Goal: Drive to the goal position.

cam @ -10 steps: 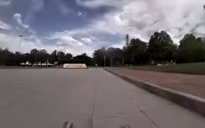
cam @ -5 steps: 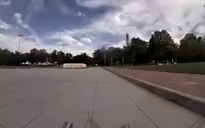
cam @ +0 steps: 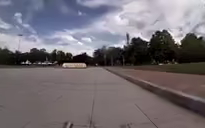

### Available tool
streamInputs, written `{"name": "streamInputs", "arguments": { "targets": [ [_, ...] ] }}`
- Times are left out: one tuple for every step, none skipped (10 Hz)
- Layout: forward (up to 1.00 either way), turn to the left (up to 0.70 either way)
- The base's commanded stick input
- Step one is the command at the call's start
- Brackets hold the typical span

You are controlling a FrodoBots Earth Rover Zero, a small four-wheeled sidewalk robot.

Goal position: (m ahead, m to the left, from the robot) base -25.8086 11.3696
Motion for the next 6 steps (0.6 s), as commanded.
{"name": "streamInputs", "arguments": {
  "targets": [
    [0.82, 0.34],
    [0.45, 0.23],
    [0.08, 0.13],
    [0.06, 0.02],
    [0.06, 0.09],
    [0.05, 0.85]
  ]
}}
